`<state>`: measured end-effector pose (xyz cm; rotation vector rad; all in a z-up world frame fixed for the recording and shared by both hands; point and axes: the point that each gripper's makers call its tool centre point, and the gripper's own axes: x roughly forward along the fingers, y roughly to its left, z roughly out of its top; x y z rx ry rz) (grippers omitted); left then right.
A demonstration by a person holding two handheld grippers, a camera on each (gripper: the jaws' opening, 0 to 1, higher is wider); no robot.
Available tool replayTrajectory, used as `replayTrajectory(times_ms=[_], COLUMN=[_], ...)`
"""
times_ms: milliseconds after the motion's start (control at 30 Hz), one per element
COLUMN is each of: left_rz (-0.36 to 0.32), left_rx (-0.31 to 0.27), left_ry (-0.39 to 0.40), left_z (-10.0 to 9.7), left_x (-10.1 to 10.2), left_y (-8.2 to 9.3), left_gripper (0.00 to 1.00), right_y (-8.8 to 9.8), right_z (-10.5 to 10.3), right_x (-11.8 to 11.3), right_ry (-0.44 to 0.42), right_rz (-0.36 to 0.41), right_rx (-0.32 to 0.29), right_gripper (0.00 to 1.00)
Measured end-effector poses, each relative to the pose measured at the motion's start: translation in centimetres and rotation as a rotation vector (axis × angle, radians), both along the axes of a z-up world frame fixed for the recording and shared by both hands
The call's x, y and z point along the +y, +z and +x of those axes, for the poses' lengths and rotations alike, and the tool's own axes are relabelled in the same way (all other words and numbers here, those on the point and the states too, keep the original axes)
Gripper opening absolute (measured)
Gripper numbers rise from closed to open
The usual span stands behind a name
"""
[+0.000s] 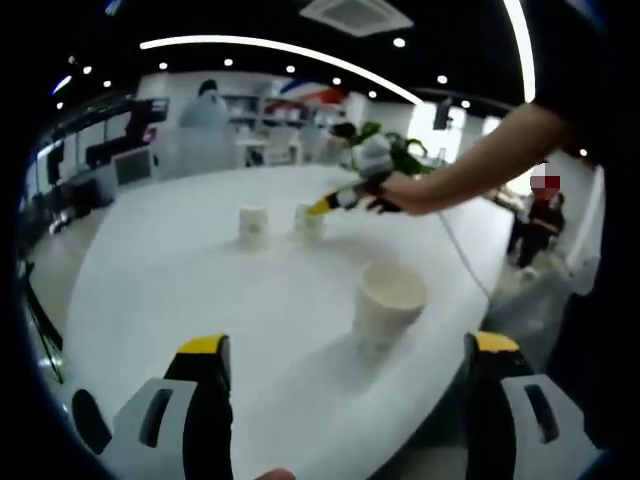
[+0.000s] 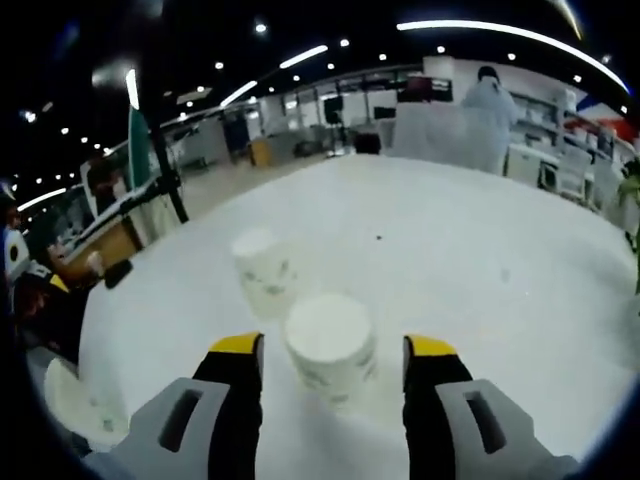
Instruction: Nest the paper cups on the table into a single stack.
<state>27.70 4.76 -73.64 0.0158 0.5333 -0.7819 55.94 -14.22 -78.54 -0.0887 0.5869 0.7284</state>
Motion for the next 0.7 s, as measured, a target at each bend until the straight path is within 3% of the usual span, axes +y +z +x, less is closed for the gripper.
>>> replayTrajectory(times_ms=[467,700], left_rz=[-0.001,-0.004], left_rx=[0.010,0.005], left_ry=[0.024,0.032], left_z=[-0.31,0.04], left_x=[0.29,0.42], left_y=[-0.38,-0.16], left_gripper=[0.97,0.97], right_y=[-0.26,-0.14], right_z=[0.47,0.44], right_x=[0.60,0.65], right_ry=[0.050,0.055], right_rz=[-0.034,-0.031], right_rx=[-0.013,-0.015], right_gripper=[0.36,0.35])
